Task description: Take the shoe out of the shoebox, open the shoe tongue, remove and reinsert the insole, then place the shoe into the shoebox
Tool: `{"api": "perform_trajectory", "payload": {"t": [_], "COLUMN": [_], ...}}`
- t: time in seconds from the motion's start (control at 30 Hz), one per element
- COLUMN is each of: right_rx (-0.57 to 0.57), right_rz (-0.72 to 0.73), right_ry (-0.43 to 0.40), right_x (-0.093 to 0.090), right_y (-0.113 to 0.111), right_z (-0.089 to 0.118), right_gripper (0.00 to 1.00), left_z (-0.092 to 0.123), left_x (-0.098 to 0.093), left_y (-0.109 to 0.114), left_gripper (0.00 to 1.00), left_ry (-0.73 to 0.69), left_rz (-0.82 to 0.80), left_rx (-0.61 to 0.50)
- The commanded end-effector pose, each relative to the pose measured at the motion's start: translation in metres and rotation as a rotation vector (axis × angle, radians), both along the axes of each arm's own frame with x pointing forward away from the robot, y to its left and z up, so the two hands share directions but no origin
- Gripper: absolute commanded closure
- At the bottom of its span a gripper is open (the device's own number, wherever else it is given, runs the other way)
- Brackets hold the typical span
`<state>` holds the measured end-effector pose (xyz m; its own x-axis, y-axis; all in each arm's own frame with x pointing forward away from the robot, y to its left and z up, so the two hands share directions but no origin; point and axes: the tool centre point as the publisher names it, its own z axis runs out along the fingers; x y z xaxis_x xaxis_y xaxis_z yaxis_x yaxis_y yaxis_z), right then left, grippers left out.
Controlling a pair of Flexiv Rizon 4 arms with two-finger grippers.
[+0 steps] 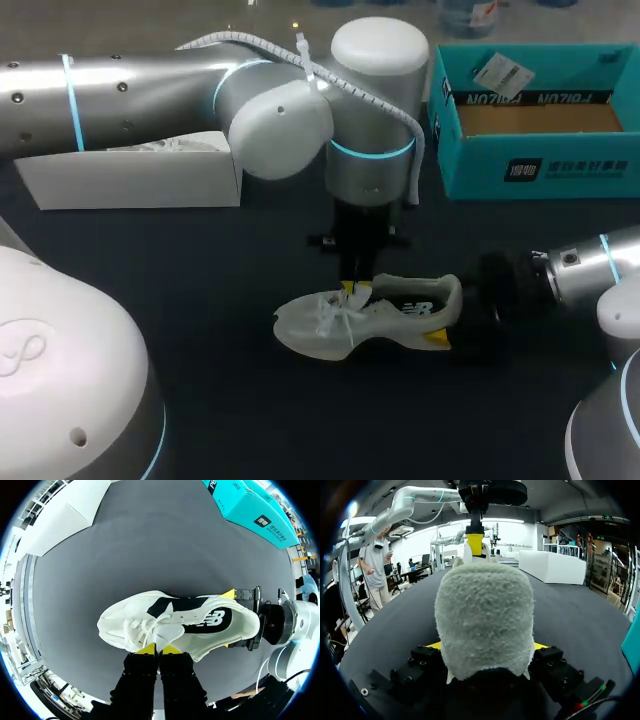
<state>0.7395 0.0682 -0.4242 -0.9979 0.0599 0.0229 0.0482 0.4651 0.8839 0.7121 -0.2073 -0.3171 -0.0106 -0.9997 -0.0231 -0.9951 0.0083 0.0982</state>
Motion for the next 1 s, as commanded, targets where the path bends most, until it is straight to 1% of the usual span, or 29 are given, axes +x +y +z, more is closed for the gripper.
{"api": "perform_trajectory", "payload": {"t": [0.03,0.23,0.37,0.7,0.9,1.0], "right_rx": [-0.003,-0.003,-0.003,-0.003,-0.003,-0.003], "right_rz": [-0.002,-0.002,-0.002,-0.002,-0.002,-0.002], "right_ry": [-0.001,-0.001,-0.001,-0.001,-0.001,-0.001], "right_x": [0.002,0.002,0.002,0.002,0.002,0.002], "right_y": [0.000,0.000,0.000,0.000,0.000,0.000], "right_z": [-0.005,-0.005,-0.005,-0.005,-0.005,-0.005], "right_gripper": [1.00,1.00,1.00,1.00,1.00,1.00], "left_z": [0.012,0.024,0.024,-0.008,-0.035,-0.043], "left_x": [0.005,0.007,0.007,0.010,0.011,0.009], "left_y": [0.023,0.041,0.052,0.078,0.087,0.088], "left_gripper": [1.00,1.00,1.00,1.00,1.00,1.00], "left_ry": [0.032,0.043,0.039,0.064,0.073,0.068], "left_rz": [0.002,0.009,0.006,0.029,0.048,0.046], "left_rx": [-0.100,-0.146,-0.152,-0.102,-0.053,-0.051]}}
